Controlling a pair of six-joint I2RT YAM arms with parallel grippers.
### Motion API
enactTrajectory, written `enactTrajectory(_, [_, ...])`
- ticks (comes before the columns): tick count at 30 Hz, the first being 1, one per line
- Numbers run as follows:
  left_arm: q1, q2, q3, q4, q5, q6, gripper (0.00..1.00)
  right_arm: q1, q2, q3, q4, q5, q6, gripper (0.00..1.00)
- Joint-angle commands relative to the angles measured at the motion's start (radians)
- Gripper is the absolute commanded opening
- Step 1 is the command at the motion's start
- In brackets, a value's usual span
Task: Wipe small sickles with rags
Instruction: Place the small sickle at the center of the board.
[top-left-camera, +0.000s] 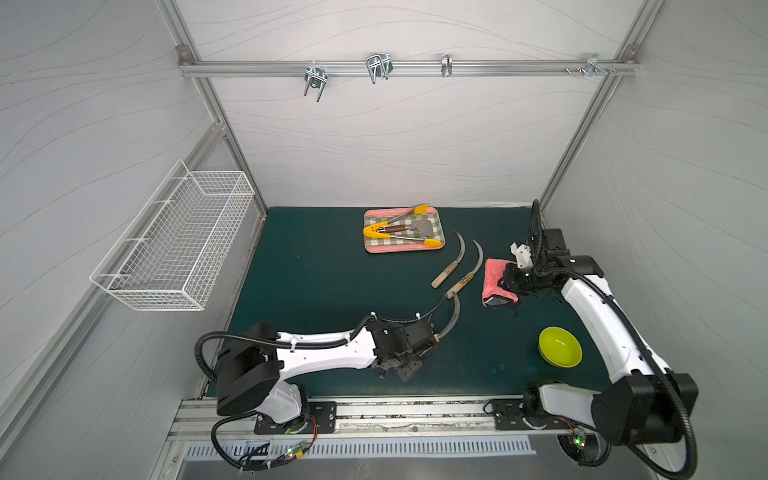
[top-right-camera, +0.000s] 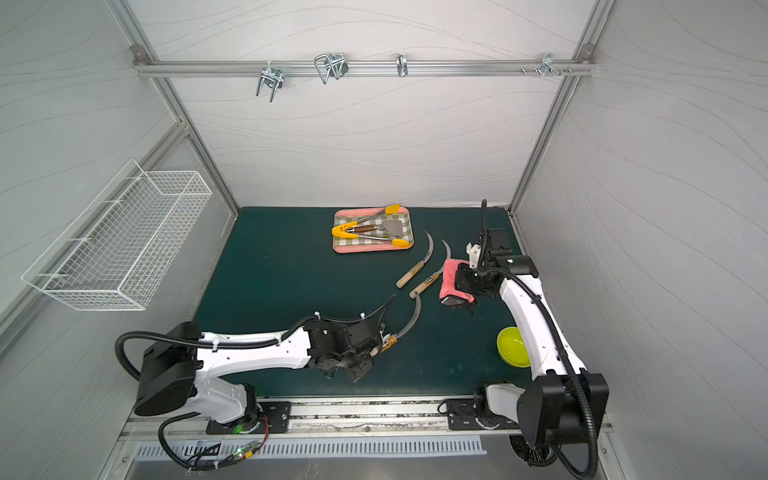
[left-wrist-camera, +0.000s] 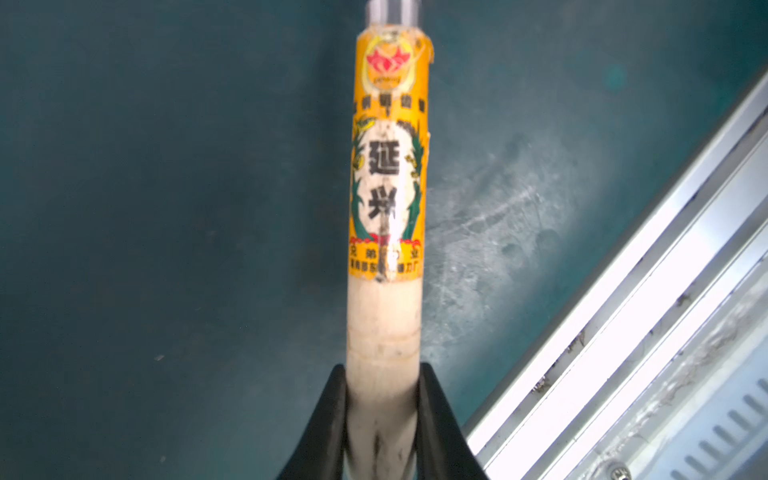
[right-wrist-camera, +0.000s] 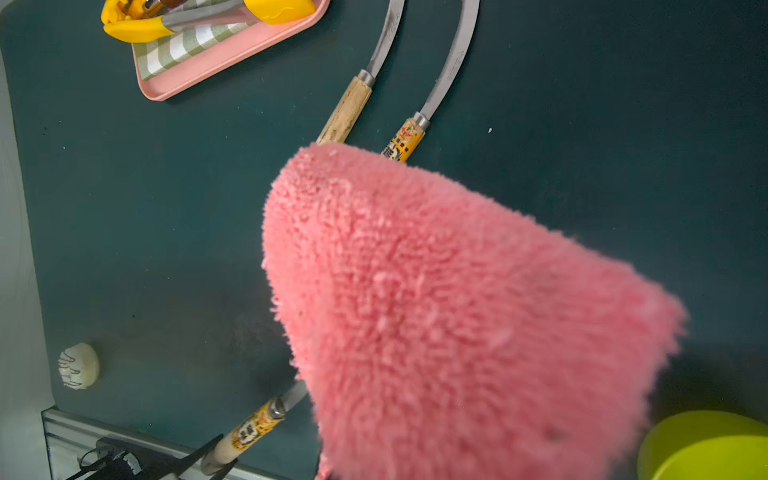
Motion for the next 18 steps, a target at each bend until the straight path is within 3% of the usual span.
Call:
enactTrajectory(1, [-0.003,0.054,0.067,0.016,0.024,0.097,0.0,-0.008,-0.021,0.007,-0.045,-0.021,-0.034,0.09])
enactTrajectory(12, [-0.003,0.232,0.185,0.097,0.054,0.185,0.0,-0.008,-0.01,0.017,-0.06,-0.013,-0.041,0.1])
enactTrajectory(18, [0.023,0.315,0.234,0.141,0.041,0.166,0.0,-0.009,-0.008,0.01,-0.056,-0.015,-0.039,0.1])
